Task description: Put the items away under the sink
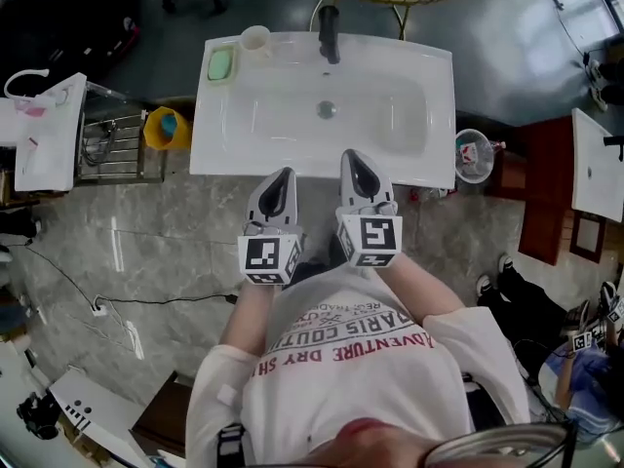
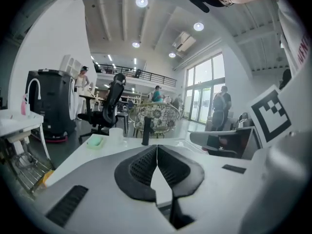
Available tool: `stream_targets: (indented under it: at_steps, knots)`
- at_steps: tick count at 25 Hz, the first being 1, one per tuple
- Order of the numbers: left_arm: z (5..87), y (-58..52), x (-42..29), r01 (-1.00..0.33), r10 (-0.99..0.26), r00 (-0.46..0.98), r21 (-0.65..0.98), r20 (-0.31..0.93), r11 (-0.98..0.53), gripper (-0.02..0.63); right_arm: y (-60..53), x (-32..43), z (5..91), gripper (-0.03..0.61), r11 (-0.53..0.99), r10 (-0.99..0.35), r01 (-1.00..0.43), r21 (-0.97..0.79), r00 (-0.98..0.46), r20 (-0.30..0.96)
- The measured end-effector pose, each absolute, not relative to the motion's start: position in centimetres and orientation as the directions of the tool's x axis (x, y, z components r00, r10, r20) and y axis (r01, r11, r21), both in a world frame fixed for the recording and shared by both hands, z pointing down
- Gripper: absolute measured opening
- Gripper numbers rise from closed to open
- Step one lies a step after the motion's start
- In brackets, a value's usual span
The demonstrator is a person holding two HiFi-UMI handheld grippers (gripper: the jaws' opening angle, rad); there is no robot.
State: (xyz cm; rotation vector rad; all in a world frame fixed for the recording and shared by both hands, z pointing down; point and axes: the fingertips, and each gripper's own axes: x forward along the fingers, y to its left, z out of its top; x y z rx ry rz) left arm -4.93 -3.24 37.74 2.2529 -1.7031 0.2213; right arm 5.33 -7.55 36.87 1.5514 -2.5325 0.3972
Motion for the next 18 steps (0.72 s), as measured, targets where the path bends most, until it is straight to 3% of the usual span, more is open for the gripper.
stream_targets:
  at_steps: [6,18]
  knots:
    - [32.1,-7.1,-3.3,-0.945,-0.922,0.321,0.14,0.216,-0.297,0.023,-11.1,7.4,31.3,0.025,0.407,-0.89,-0.908,-0.096,-0.418,0.182]
    - [27.7,-12.6,-5.3,-0.892,-0.878,0.45,0.127,0.161,-0.434,0.023,-14.4,6.5,27.5,0.025,0.316,-0.933,-0.945,-0.089,-0.327,0.149]
